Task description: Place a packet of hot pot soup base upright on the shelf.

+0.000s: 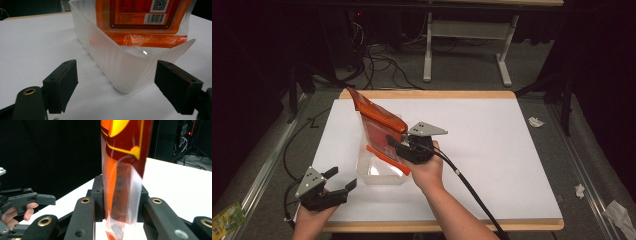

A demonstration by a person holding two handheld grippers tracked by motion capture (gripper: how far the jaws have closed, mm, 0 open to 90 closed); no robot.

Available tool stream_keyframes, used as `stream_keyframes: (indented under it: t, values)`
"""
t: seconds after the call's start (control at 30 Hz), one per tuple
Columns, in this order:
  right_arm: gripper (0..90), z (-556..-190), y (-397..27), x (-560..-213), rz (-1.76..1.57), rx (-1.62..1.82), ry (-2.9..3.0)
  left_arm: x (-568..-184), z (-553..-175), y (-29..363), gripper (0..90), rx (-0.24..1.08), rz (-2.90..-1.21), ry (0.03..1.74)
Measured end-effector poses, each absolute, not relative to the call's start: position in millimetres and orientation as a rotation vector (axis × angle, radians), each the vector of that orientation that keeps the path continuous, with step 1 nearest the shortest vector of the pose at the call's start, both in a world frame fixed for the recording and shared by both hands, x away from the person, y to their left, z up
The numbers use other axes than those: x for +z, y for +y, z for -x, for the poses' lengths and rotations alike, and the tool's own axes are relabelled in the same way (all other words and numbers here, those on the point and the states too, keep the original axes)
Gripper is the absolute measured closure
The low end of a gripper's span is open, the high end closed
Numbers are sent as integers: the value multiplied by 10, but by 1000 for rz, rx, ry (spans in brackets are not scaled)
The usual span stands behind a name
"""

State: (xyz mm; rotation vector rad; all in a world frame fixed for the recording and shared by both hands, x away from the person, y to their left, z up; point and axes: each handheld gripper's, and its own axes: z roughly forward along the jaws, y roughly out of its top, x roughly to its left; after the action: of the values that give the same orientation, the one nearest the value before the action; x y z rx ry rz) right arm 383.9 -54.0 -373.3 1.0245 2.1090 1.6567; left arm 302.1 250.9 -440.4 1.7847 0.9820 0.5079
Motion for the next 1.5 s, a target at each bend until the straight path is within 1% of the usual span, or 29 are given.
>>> stream_keyframes:
  t: [0.3,0.83,1.07,1.5]
  values:
    - [718,-3838,-468,-3915,-1062,1638,2111,-4412,-3029,2478,196,496,-1799,969]
    - [717,-3775,-366,-4052,-1038,1624,2109,-4432,-3036,2422,213,483,-1821,953]
    - [717,-3794,-420,-4125,-1087,1671,2094,-4425,-3030,2436,214,483,-1814,955]
    - [716,-3681,-581,-4338,-1077,1655,2086,-4432,-3033,2411,213,478,-1828,949]
